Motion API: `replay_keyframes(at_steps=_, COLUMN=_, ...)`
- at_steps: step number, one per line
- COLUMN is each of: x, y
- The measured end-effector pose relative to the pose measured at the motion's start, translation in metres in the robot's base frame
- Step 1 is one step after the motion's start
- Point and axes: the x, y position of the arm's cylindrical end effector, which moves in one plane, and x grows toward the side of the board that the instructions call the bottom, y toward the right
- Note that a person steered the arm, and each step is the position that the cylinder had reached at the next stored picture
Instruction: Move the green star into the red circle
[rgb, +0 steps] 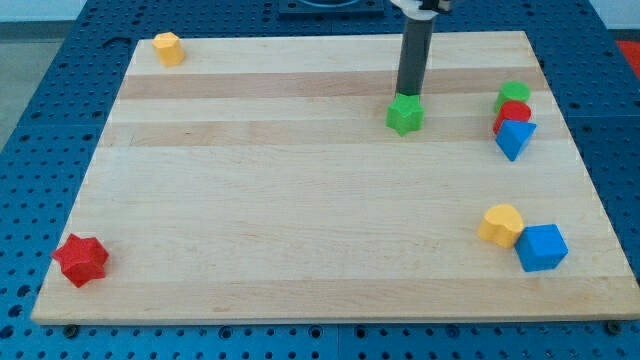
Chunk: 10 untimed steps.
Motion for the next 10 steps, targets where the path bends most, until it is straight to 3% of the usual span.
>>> replay_keyframes(at_steps=2, x=-0.013, y=-0.054)
replay_keyframes(at_steps=3, x=0.016, y=-0.064)
replay_keyframes(at_steps=4, x=0.029, y=-0.053)
replay_keyframes(at_steps=6, x=0.038, y=0.037)
replay_keyframes(at_steps=10, x=0.037, y=0.053)
